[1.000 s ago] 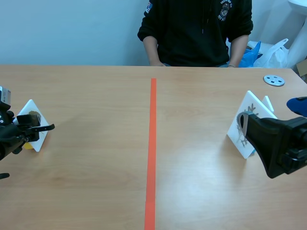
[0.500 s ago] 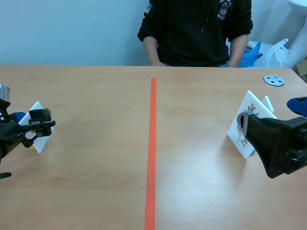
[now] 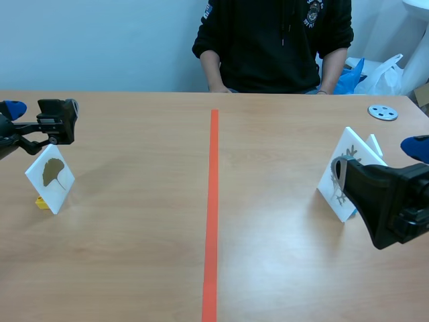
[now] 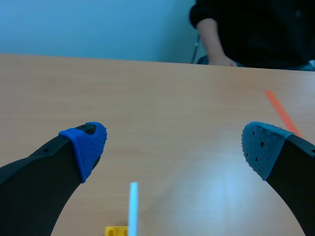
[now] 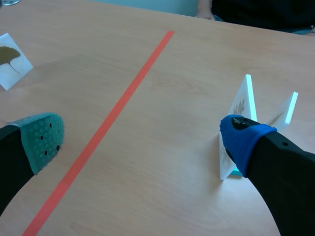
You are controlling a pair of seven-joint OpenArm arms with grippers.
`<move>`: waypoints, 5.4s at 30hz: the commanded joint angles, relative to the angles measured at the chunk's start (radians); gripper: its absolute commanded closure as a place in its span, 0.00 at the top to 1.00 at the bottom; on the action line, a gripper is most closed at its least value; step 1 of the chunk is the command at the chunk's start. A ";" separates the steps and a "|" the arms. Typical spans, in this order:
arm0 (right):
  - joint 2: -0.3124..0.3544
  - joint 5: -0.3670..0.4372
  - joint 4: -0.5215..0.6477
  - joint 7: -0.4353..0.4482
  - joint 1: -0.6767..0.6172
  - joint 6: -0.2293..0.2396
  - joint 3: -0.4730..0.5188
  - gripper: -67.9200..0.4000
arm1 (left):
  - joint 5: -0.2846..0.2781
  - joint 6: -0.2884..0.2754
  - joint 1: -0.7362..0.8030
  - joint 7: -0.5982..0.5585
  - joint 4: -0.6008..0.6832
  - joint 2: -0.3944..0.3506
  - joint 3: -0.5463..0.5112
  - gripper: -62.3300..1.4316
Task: Sort the leaf by its shape. The table is split by an orange tape line. A compound leaf with several leaflets goes to the left side, a simple leaf with one blade goes to the right side. Return to the home posture when a red brick is placed on the table.
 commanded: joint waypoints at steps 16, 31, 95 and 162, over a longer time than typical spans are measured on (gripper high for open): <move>0.003 -0.035 0.000 0.021 0.011 0.003 0.002 1.00 | 0.087 -0.188 0.498 0.069 0.644 -0.031 -0.038 1.00; 0.006 -0.042 0.000 0.007 0.011 0.003 0.002 1.00 | 0.110 -0.179 0.735 0.072 0.784 0.031 -0.044 1.00; 0.006 -0.042 0.000 0.002 0.011 0.003 0.002 1.00 | 0.266 -0.239 0.710 0.076 0.771 0.040 -0.040 1.00; 0.000 -0.041 -0.004 -0.013 0.011 0.002 0.001 1.00 | 0.489 -0.338 -0.205 -0.378 -0.328 0.171 0.694 0.82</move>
